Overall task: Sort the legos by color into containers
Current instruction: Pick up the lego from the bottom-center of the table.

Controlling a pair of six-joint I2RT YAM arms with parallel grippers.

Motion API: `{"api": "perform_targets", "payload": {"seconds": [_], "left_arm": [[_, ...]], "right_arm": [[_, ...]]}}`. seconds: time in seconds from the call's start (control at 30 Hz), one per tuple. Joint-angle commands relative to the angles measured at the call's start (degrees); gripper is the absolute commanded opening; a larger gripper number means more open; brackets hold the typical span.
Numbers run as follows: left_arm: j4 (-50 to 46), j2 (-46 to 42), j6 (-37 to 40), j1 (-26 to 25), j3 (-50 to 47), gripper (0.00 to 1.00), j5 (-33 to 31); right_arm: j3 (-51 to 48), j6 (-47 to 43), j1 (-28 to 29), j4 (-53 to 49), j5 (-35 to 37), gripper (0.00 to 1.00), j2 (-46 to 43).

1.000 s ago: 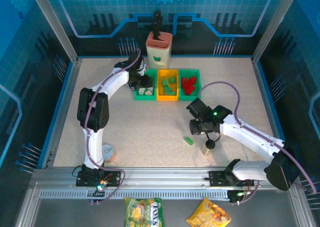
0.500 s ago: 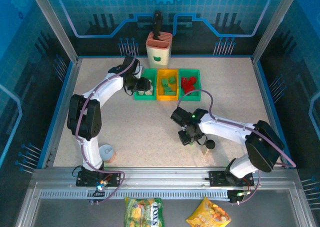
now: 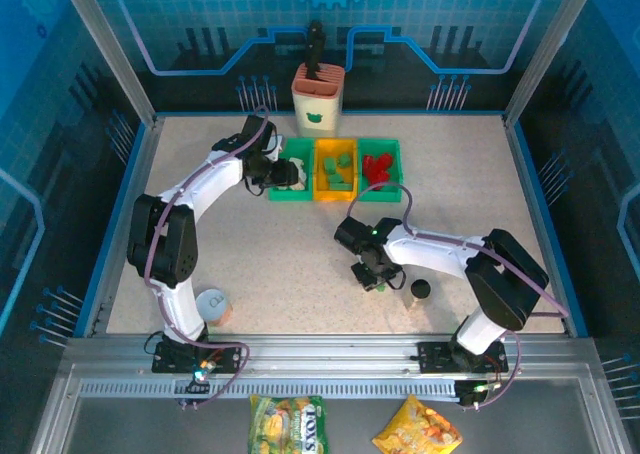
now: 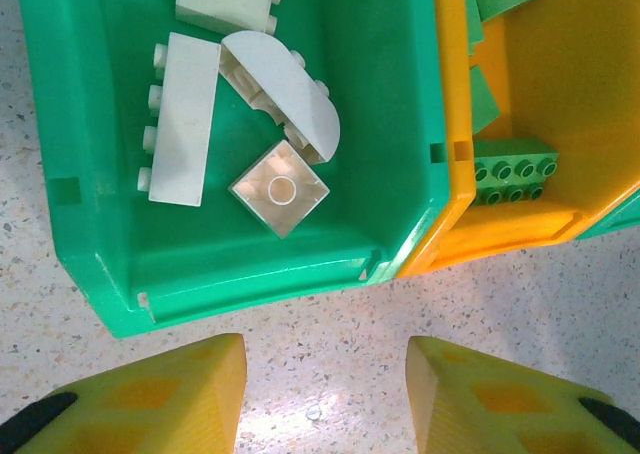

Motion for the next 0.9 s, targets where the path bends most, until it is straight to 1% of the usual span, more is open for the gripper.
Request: {"api": "perform_targets", "payload": {"seconds": [0.0, 0.27, 0.63, 0.77, 0.87], "left_arm": [[0.42, -2.29, -0.33, 0.31, -0.72, 0.47, 0.49], [0.6, -2.19, -0.03, 0.3, -1.69, 0.47, 0.46], [1.1, -4.07, 0.46, 0.3, -4.28, 0.46, 0.63], [0.56, -6.52, 1.45, 0.3, -6.76, 0.47, -0.28], [-0.33, -8.47, 2.14, 0.27, -8.63, 0.47, -1.18]], "right_arm": [[0.1, -0.35, 0.94, 0.16, 1.33, 0.3, 0.62], [0.79, -0.34, 1.12, -0.02, 2.0, 0.2, -0.31], [3.53, 0.5, 0.57, -1.3, 3.57, 0.2, -1.1], [4.92, -0.12, -1.37, -1.23, 3.03, 0.2, -1.46], [6.37, -1.7, -3.9, -0.83, 1.7, 0.2, -1.37]]}}
